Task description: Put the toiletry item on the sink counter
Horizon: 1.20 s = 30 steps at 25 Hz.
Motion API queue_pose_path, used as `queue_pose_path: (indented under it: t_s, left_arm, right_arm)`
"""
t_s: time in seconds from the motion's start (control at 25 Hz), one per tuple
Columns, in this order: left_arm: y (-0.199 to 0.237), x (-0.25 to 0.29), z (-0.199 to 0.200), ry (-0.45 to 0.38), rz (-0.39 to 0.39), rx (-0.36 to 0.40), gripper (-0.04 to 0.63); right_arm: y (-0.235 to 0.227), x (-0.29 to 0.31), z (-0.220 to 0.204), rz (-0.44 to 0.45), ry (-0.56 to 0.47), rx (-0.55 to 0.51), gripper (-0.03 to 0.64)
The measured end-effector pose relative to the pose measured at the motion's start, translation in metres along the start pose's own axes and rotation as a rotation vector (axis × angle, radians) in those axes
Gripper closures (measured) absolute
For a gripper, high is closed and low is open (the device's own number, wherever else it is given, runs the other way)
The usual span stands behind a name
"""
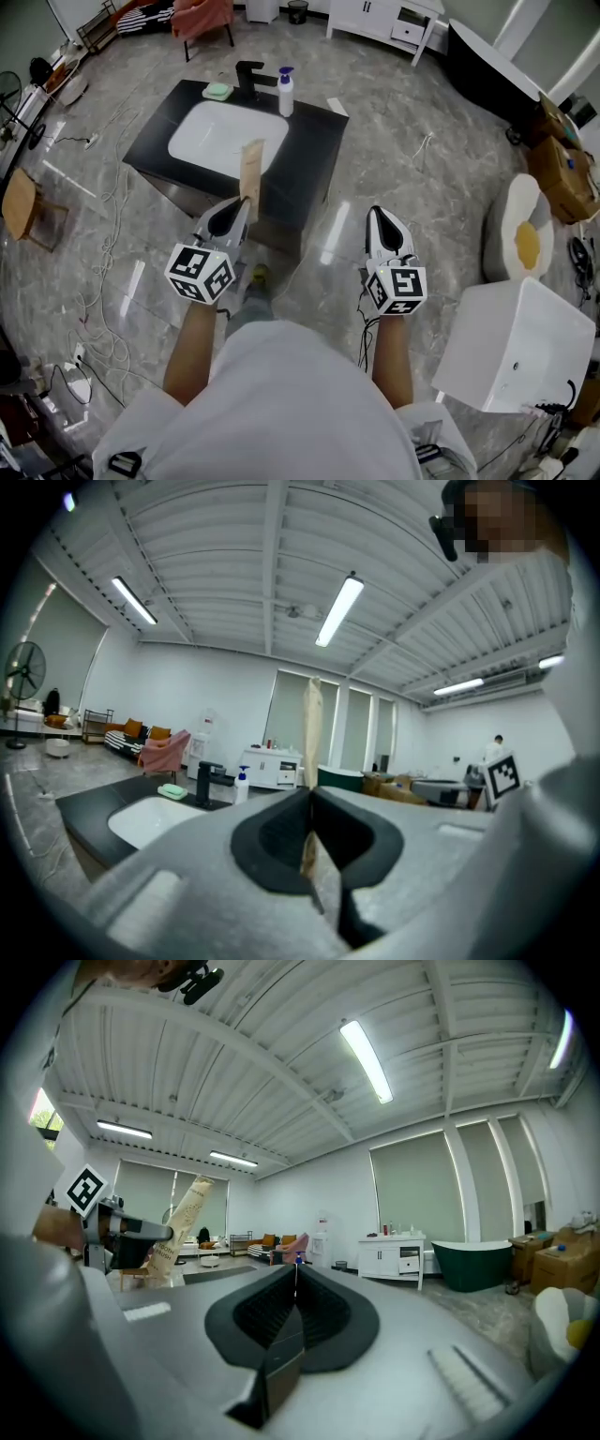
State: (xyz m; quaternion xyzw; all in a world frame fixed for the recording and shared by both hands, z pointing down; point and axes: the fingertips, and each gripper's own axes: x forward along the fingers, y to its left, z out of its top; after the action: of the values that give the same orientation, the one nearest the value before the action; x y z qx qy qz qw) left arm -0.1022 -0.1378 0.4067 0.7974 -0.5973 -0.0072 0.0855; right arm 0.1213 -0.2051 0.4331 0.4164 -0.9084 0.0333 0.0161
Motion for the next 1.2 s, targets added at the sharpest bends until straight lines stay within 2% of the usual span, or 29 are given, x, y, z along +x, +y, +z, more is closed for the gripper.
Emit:
queue_pose_path:
  t_s: [0.24,0.64,0.92,1.2]
  left_arm:
    - [0.053,0.048,0.008,0.032,-0.064,-0.018,0.595]
    - [0.139,0.128,0.028,0.084,-0.204,-0.048,0.594]
    - [0.175,0.159,0.026,0.11,-0.294,-0.077,0.594]
    - [0.19,0.177,0.025,0.117,-0.367,-0.098,0.594]
  right_arm:
    - [-0.002,0.059,0.007,-0.054,0.014,-0.003,0.614]
    - [-0.002,0.15,0.026,-0.195,0.02,0.008,0.614]
    - [0.009,0.184,0.025,-0.281,0.029,-0.002,0.614]
    - [0.018,0.193,0.029,-0.354,0.022,-0.017,0.614]
